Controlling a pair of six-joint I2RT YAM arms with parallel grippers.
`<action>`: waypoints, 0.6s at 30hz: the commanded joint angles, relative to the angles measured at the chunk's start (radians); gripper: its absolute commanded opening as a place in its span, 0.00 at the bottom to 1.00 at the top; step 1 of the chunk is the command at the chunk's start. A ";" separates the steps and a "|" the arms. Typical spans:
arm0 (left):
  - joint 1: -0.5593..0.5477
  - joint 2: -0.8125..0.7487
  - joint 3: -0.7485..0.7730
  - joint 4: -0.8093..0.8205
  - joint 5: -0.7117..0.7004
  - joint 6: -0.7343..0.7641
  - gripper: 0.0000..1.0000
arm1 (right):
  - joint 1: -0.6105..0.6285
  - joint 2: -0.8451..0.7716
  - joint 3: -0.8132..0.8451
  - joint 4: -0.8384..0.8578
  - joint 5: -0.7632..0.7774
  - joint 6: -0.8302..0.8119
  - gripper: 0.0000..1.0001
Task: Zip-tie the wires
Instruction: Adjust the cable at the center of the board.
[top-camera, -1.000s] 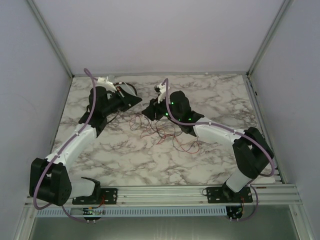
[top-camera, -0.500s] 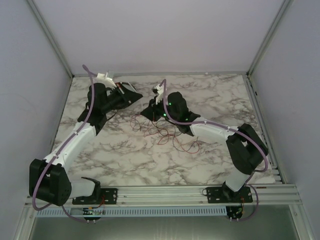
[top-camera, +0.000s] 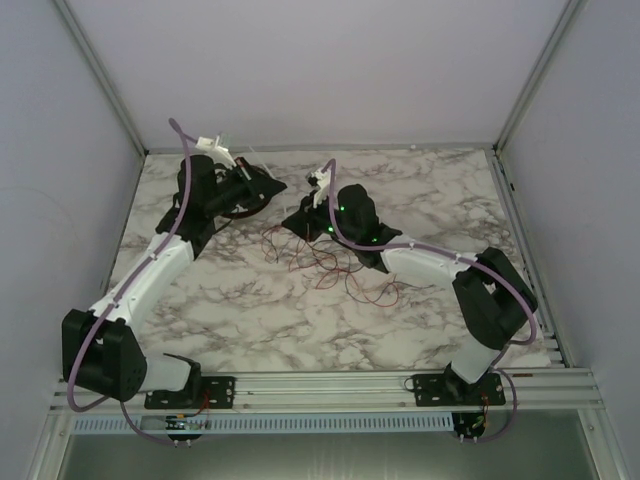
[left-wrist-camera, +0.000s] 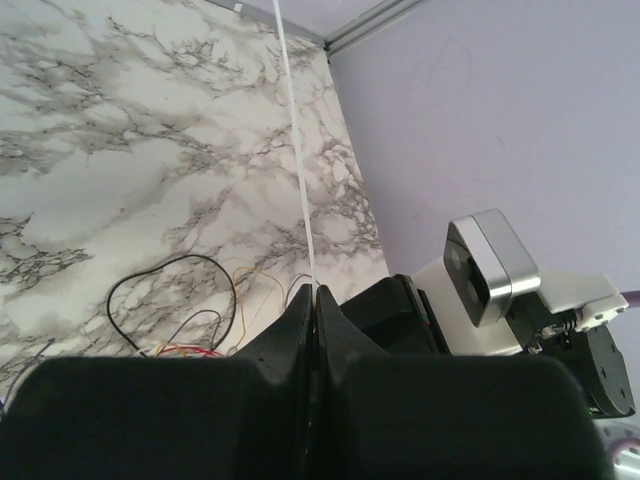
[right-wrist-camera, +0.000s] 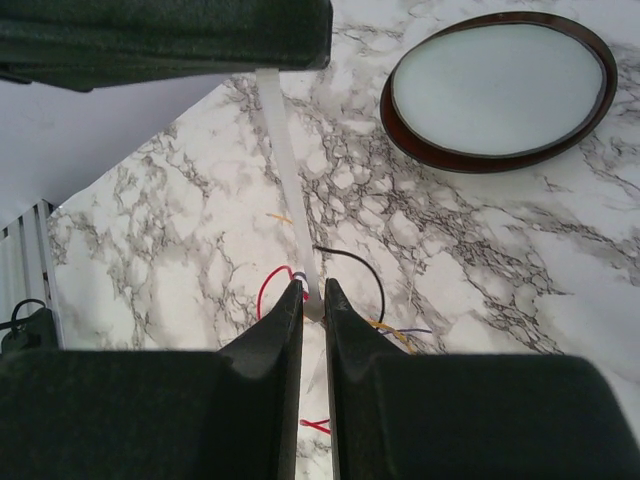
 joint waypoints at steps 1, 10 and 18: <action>0.008 0.006 0.091 0.040 0.000 0.015 0.00 | 0.013 -0.013 -0.038 -0.061 0.012 -0.018 0.03; 0.010 -0.004 0.044 0.051 0.025 0.021 0.00 | 0.011 -0.036 -0.020 -0.073 0.019 -0.007 0.05; 0.010 -0.088 -0.045 0.025 0.034 0.039 0.00 | -0.013 -0.111 -0.004 -0.073 0.008 -0.010 0.56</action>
